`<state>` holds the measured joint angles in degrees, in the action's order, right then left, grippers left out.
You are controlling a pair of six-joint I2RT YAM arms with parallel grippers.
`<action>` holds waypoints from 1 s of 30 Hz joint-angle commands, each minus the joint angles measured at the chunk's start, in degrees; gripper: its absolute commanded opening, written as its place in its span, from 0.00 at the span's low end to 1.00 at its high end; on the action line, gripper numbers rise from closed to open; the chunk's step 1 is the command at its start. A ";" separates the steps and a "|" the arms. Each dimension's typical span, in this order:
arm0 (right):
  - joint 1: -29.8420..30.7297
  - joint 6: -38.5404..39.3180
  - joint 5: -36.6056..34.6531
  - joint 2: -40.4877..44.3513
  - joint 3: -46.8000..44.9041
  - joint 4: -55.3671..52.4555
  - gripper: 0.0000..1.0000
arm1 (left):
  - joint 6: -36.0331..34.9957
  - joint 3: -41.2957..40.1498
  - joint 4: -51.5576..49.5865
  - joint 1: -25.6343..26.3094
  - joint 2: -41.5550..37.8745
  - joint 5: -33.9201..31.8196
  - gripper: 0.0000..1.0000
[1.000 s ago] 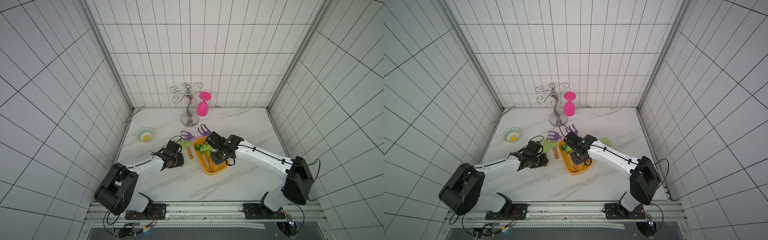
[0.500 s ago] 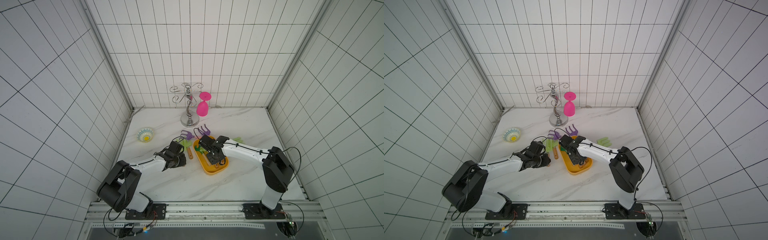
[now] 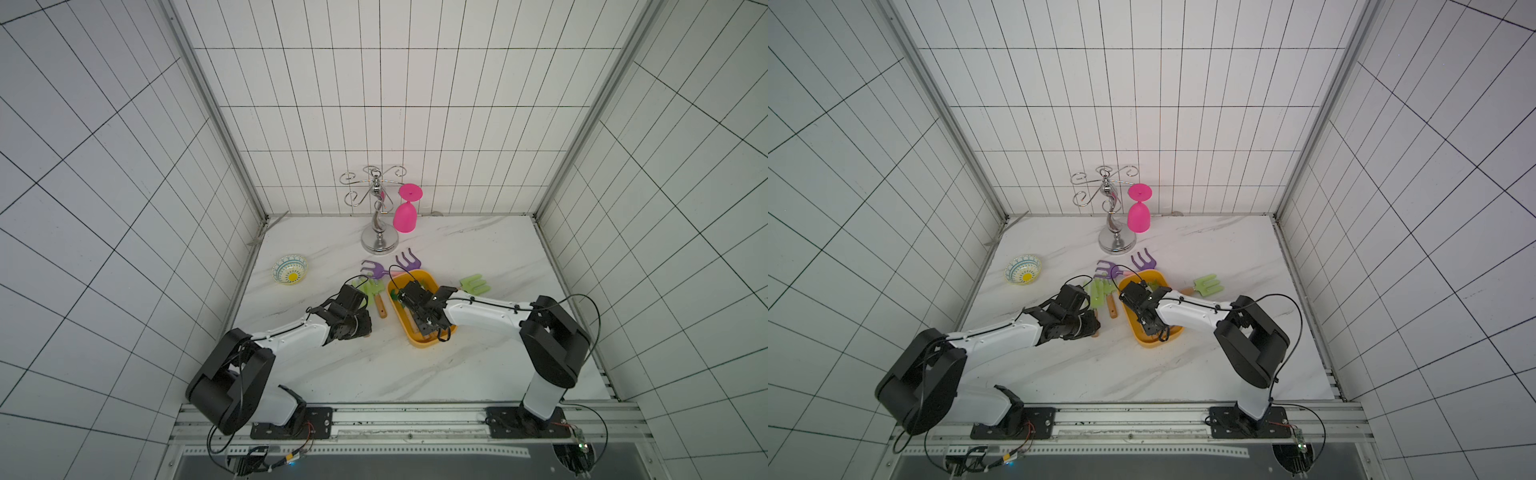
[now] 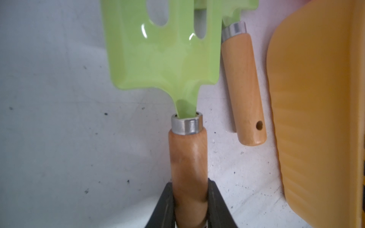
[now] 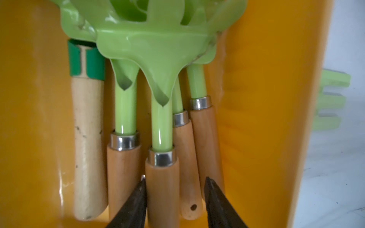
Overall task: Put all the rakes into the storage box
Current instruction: Place the rake in the storage box.
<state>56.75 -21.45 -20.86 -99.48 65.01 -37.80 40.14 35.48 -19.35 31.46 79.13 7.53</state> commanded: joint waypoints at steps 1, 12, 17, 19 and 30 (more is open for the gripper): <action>0.31 0.07 -2.38 7.57 0.25 -2.55 0.55 | 0.13 1.40 -3.08 0.25 -3.65 -0.58 0.10; -11.76 5.38 3.27 17.66 -1.81 -0.80 0.58 | -1.25 7.95 -13.70 1.88 -11.53 -0.52 0.10; -18.44 7.59 3.92 15.78 -4.41 4.86 0.58 | -1.82 11.96 -16.24 5.63 -11.73 0.95 0.10; -20.27 6.69 6.39 13.74 -4.39 5.11 0.58 | -1.92 13.25 -16.59 7.13 -11.42 2.24 0.10; -18.44 -6.66 10.95 12.40 -12.86 12.80 0.55 | -1.12 17.75 -14.79 13.18 -6.86 5.89 0.10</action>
<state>37.01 -23.00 -12.38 -88.53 54.37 -27.27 39.42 51.42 -35.81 44.05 71.37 12.25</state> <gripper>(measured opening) 0.553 0.250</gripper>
